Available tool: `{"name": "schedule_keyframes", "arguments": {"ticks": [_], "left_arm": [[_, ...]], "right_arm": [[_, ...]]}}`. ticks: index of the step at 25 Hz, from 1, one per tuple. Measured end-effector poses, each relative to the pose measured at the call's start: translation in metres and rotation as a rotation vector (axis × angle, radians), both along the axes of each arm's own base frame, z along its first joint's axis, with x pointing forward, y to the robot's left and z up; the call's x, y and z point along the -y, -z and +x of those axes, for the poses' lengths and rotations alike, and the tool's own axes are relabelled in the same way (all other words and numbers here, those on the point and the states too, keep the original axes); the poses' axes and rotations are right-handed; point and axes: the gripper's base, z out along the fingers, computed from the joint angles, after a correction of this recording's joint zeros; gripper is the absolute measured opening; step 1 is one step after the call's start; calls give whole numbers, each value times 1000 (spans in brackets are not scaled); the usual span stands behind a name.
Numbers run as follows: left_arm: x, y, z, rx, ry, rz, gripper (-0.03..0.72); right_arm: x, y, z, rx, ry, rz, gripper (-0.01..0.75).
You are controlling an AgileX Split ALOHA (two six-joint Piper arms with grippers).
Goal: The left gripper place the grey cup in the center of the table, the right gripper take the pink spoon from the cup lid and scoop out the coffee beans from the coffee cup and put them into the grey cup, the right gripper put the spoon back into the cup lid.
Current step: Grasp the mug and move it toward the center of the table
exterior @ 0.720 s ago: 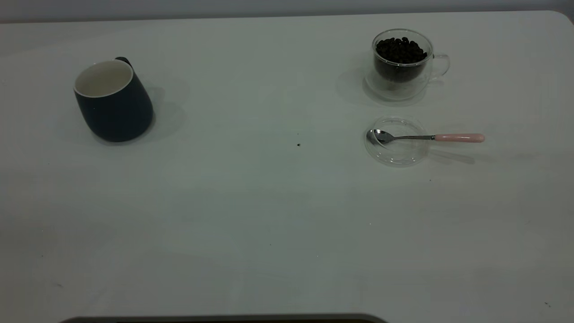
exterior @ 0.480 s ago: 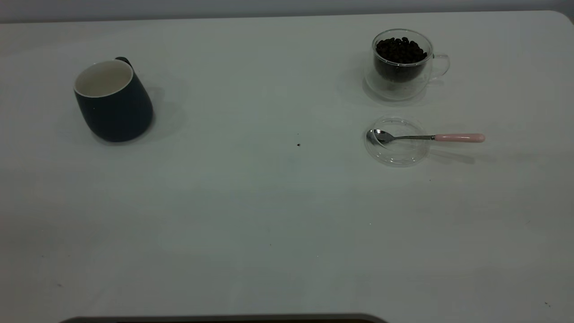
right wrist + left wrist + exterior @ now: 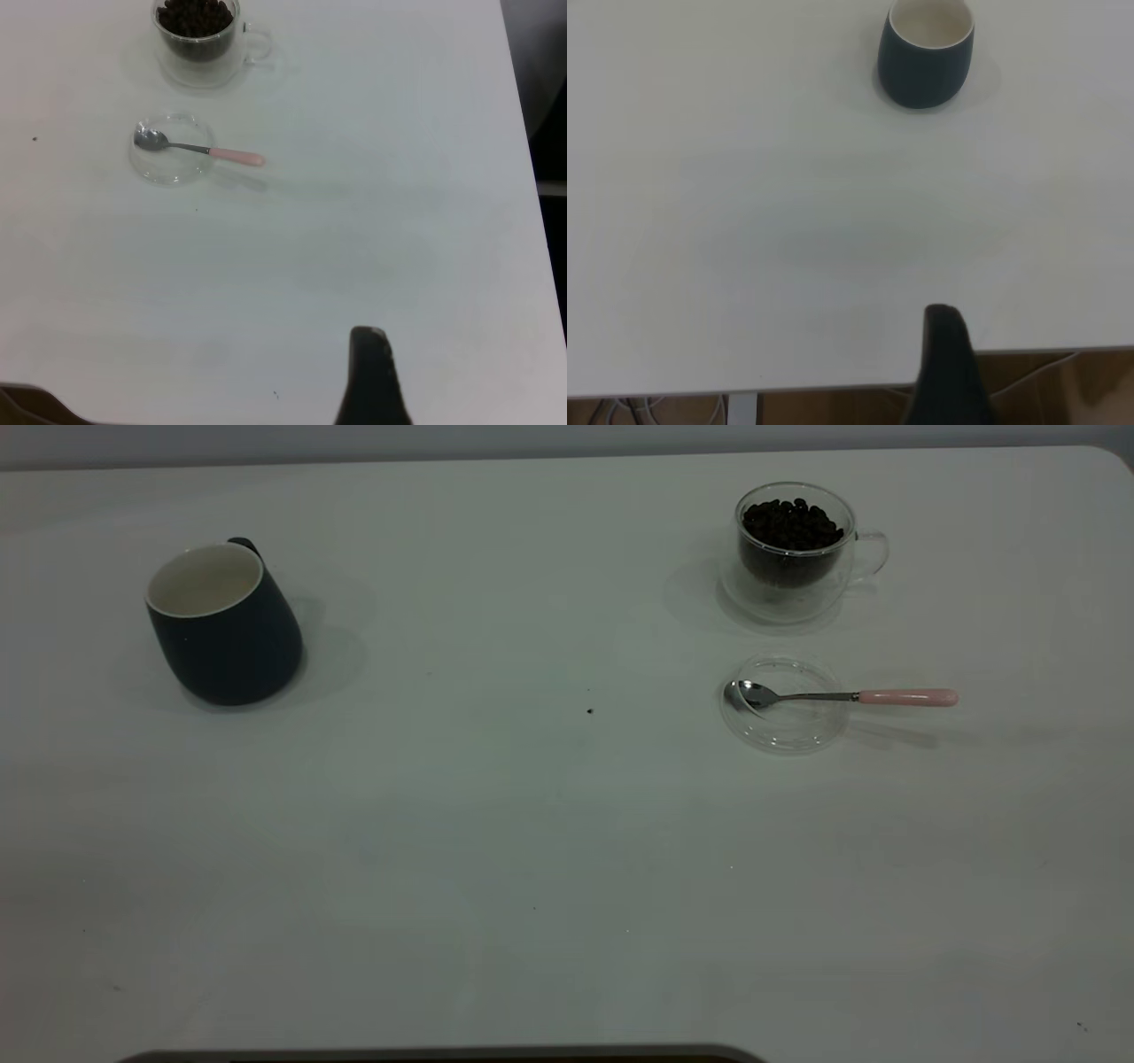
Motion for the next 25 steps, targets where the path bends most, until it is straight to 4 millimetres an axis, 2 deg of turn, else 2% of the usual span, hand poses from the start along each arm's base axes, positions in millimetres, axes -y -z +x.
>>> {"name": "schedule_keyframes", "arguments": {"ticks": [17,20,23,25], "left_arm": [[0,-4,4,-30,-32,-31,586],[-2,-17,21,-98,-48,-22,586],[-6,-35,54,-149,-93,8,586],[-11,-45,85,-194,-141,33,586]], "right_arm": [[0,0,0,0,0,0,579],[0,0,0,0,0,0,579],[0,0,0,0,0,0,579],[0,0,0,0,0,0,579]]}}
